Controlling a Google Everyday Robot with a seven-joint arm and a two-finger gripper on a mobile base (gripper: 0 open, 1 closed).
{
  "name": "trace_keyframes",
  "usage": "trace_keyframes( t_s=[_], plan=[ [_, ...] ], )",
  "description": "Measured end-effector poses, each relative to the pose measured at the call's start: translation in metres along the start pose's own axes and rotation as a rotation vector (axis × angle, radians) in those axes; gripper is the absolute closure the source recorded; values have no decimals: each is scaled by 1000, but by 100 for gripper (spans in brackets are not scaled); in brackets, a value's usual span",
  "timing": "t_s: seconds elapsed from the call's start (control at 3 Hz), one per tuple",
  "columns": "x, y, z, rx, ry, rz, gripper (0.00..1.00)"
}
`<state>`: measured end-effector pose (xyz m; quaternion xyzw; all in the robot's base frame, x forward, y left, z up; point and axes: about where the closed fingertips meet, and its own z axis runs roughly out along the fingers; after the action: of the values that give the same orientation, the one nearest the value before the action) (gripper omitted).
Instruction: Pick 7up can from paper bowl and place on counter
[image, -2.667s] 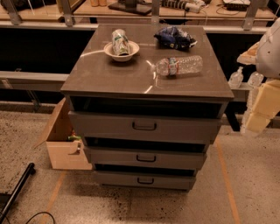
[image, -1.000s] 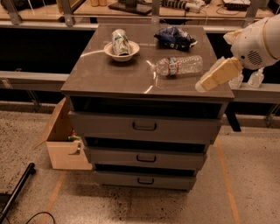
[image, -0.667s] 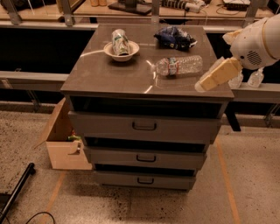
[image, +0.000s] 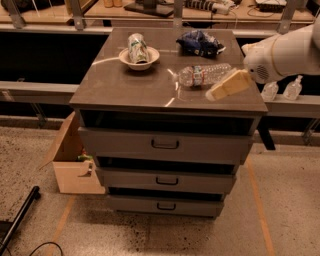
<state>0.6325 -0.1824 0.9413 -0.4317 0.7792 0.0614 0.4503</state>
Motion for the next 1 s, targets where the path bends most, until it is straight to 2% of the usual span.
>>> trace_keyframes(
  t_s=[0.33,0.67,1.0],
  plan=[
    [1,-26,47,69,-17,81,0],
    [-14,-49,91,120,-67,222,0],
    [-42,-64,121,97,-142,334,0]
  ],
)
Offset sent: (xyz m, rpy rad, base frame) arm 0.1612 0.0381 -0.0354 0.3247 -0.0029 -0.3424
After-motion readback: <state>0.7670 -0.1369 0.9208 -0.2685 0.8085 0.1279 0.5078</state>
